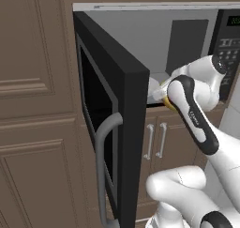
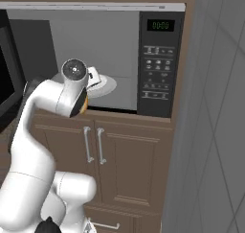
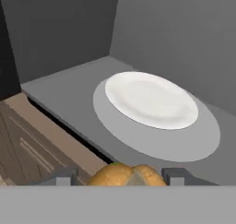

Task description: Pick the hotdog bun from the counter and place it in the microwave.

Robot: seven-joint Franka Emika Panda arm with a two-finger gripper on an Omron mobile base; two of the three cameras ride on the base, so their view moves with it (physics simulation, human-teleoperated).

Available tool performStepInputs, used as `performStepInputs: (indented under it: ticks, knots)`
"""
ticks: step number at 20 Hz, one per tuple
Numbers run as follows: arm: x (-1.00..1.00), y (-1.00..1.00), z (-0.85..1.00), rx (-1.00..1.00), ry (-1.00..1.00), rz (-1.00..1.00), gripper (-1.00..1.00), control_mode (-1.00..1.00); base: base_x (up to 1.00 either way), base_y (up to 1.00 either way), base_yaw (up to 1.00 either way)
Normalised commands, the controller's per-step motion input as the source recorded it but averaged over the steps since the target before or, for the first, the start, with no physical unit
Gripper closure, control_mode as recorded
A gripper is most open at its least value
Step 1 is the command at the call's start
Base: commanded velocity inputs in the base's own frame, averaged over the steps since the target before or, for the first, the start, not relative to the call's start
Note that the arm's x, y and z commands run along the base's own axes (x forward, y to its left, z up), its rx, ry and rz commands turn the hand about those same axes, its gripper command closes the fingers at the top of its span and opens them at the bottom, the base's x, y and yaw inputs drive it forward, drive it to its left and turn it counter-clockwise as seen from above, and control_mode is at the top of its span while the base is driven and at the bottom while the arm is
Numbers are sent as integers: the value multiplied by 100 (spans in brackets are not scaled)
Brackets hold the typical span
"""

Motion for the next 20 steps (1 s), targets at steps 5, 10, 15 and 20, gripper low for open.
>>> performStepInputs:
  ticks: [5, 10, 15, 20]
  knots:
    - [43, 37, 16, 0, -20, 30, 100, -100, 0, 0, 0]
    - [61, 27, 31, -5, -1, 5, 100, -100, 0, 0, 0]
    - [60, 26, 34, -10, 1, 0, 100, -100, 0, 0, 0]
    - [48, 13, 1, -10, 0, 0, 100, -100, 0, 0, 0]
